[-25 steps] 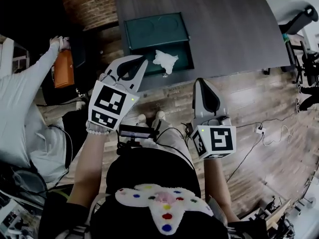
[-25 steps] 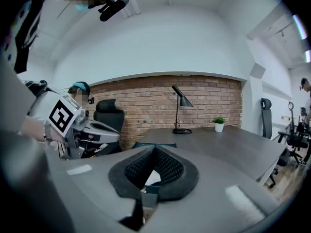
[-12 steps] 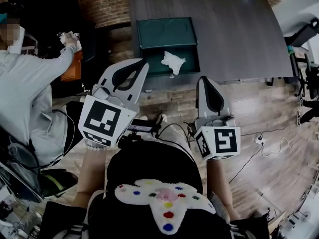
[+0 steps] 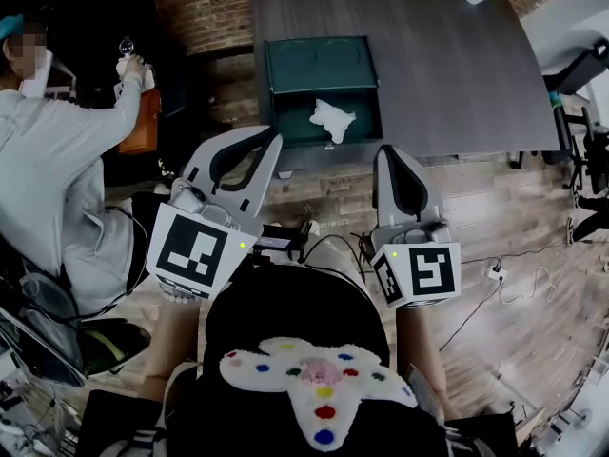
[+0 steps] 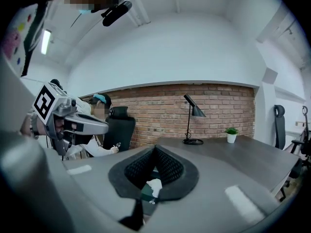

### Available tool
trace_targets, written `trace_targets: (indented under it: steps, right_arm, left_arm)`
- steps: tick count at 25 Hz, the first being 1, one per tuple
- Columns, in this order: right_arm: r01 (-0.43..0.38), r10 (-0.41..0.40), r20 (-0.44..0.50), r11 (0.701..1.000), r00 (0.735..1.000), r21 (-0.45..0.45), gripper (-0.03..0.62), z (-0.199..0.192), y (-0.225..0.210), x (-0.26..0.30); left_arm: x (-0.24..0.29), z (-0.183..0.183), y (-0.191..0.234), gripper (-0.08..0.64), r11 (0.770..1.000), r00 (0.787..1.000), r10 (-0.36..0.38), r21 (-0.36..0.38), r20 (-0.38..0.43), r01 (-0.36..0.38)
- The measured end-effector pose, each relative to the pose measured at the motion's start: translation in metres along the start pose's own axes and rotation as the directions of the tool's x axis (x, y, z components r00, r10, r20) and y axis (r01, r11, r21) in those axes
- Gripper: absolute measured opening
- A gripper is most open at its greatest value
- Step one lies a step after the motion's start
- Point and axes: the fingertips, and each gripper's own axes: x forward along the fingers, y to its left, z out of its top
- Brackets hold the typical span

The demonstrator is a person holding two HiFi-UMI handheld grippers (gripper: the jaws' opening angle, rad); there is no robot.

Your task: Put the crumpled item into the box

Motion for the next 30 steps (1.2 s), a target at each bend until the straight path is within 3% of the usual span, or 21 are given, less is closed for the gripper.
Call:
trace_targets:
  steps: [30]
  right_arm:
    - [0.001, -0.001, -0.014, 0.999, 1.0, -0.033, 0.009, -0.0036, 0.0041, -0.0036]
  left_arm:
    - [-0.0006, -0.0071, -0.0076, 0.006, 0.999, 0.999, -0.038, -0.008, -0.008, 0.038]
